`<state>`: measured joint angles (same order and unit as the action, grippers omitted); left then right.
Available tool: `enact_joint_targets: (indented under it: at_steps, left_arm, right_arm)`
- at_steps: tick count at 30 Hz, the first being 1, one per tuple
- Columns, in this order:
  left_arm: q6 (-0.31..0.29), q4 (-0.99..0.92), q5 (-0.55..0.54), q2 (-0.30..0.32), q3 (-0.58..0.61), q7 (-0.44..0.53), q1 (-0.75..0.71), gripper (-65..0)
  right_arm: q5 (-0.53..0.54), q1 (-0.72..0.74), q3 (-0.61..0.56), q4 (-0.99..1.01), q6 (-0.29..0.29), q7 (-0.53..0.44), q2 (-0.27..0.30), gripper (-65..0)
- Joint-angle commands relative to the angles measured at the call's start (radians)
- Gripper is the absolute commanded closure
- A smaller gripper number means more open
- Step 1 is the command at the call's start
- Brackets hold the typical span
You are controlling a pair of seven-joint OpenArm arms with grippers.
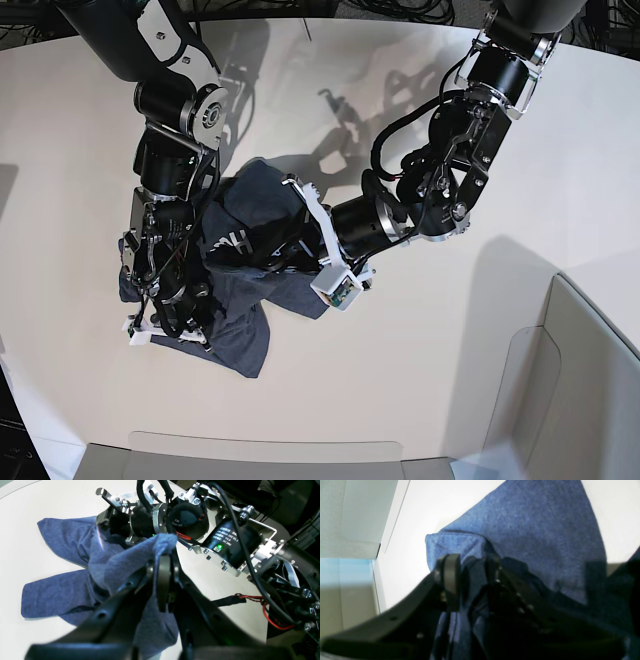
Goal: Layout the t-shirt on the table in an organized manner, then fold the t-shirt properly
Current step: 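Lift the t-shirt with both grippers and spread it over the table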
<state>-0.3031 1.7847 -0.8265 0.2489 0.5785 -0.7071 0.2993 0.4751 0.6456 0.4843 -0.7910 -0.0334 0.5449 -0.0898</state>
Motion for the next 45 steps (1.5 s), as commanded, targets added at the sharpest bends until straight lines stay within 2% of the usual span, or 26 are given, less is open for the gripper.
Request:
enact_joint_targets:
  at_steps: [1,2,11,13,17,20,28,32,37,38,41,45]
  left_arm:
    - [-0.005,0.017,-0.017,-0.001,-0.007,0.028,0.022,0.0]
    - [-0.005,0.017,-0.017,-0.001,-0.007,0.028,0.022,0.0]
    - [-0.005,0.016,-0.015,-0.001,-0.016,0.039,0.022,0.0]
    - [-0.005,0.017,-0.015,-0.001,-0.081,0.039,0.022,0.0]
    - [-0.005,0.04,-0.02,0.003,-0.251,0.039,0.01,0.0]
    - [-0.005,0.07,-0.02,0.048,-0.337,0.039,0.001,0.0]
    - [-0.005,0.137,-0.02,0.146,-0.527,0.039,-0.016,0.0]
    - [-0.005,0.151,-0.021,0.188,-0.676,0.039,-0.044,0.0]
    - [-0.005,0.151,-0.021,0.192,-0.88,0.031,-0.055,0.0]
    - [-0.005,0.151,-0.021,0.192,-0.911,0.031,-0.053,0.0]
    - [-0.005,0.151,-0.021,0.195,-0.992,0.03,-0.048,0.0]
    - [-0.005,0.151,-0.021,0.277,-1.032,0.037,0.018,0.0]
  right_arm:
    - [0.01,0.035,-0.006,-0.012,-0.015,-0.013,-0.003,-3.7]
    - [0.01,0.035,-0.006,-0.012,-0.015,-0.013,-0.003,0.0]
    - [0.009,0.038,-0.008,-0.02,-0.015,-0.013,-0.003,0.0]
    - [0.009,0.047,-0.008,-0.023,-0.015,0.001,-0.003,0.0]
    - [0.009,0.096,-0.008,-0.072,-0.015,0.096,-0.001,0.0]
    - [0.009,0.128,-0.026,-0.121,-0.015,0.145,-0.012,0.0]
    - [0.007,0.205,-0.293,-0.224,-0.004,0.148,-0.028,0.0]
    - [0.004,0.274,-0.408,-0.221,-0.004,0.146,-0.067,0.0]
    - [0.004,0.348,-0.548,-0.216,-0.001,0.059,-0.067,0.0]
    - [0.004,0.365,-0.586,-0.215,0.016,0.04,-0.067,0.0]
    - [0.009,0.418,-0.703,-0.215,0.114,-0.042,-0.067,0.0]
    - [0.01,0.507,-0.83,-0.216,0.183,-0.144,-0.067,0.0]
